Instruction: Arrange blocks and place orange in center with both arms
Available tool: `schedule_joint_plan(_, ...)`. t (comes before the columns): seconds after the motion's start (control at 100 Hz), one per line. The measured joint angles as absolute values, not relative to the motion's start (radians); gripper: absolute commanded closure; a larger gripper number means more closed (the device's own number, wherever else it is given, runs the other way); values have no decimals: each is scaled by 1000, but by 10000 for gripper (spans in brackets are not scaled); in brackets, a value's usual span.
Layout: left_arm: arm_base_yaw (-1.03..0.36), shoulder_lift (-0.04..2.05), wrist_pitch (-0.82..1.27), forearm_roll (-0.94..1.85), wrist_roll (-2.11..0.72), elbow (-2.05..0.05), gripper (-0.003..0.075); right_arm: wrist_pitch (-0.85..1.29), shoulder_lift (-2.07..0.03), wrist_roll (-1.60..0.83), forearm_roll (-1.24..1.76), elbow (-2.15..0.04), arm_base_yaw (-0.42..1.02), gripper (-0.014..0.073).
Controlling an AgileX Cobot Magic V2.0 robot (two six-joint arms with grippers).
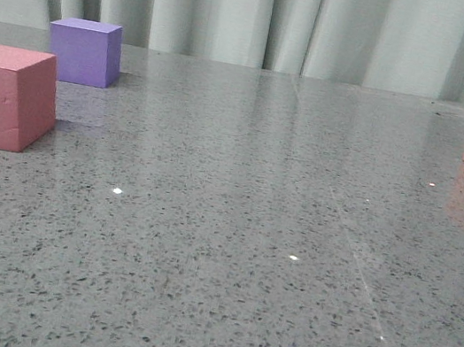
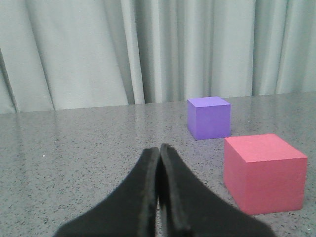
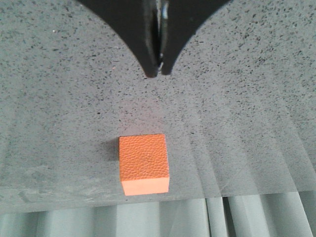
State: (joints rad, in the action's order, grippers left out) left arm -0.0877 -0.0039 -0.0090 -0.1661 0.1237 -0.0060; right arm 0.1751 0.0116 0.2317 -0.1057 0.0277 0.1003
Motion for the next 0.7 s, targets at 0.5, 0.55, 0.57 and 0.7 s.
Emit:
schedule_joint_plan(0.5,-88,-4,-9,-166,124,-6,739,175,12,232,-106,28,100,713)
schedule_joint_plan(0.55,-88,-4,-9,-166,124,-6,739,171,12,232,-106,28,100,713)
schedule_joint_plan(0.57,-88,-4,-9,-166,124,-6,739,167,12,232,-106,28,100,713)
schedule_joint_plan(0.7,-88,-4,-9,-166,124,-6,739,144,12,232,-108,28,100,713)
